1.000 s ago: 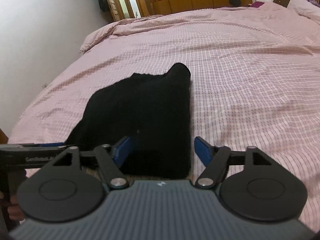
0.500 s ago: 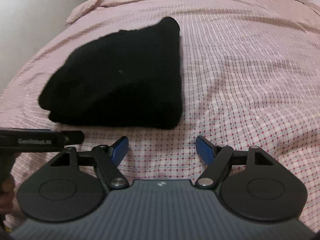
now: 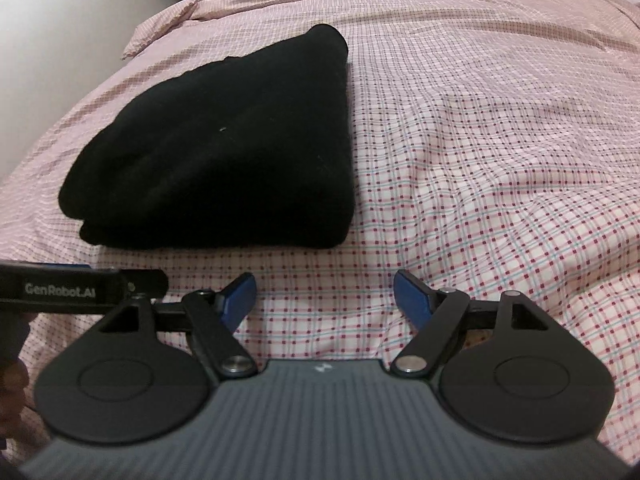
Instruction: Fold small clothes
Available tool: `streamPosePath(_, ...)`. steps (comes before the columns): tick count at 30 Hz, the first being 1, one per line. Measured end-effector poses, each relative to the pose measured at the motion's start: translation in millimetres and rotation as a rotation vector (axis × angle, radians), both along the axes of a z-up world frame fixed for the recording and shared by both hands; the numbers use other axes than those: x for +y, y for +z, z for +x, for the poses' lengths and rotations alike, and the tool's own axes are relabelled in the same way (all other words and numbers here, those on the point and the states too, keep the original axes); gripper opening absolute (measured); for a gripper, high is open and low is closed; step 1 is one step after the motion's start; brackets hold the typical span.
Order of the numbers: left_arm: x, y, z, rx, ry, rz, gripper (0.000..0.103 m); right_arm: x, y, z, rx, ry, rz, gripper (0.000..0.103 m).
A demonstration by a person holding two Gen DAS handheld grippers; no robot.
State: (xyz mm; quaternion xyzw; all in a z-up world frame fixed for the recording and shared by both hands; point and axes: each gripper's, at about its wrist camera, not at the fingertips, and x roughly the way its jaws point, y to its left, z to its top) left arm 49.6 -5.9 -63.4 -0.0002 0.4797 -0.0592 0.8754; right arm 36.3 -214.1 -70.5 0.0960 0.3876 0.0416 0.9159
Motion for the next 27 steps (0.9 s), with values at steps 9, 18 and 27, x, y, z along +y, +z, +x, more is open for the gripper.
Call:
streamPosePath(9,-4.6,-1.8,0.7,-0.006,-0.006,0.009,0.102,-1.2,0.2,-1.2,-0.004,-0.003,0.012,0.08)
streamPosePath(18,-7.6,-3.8,-3.6,-0.011,-0.009,0.014,0.102,-1.2,0.3,-1.3,-0.005,-0.003,0.012,0.08)
streamPosePath(27,-11.8,-3.5,-7.4,-0.012,-0.009,0.015,0.102,-1.1,0.0,-1.8,-0.005,-0.004,0.013,0.08)
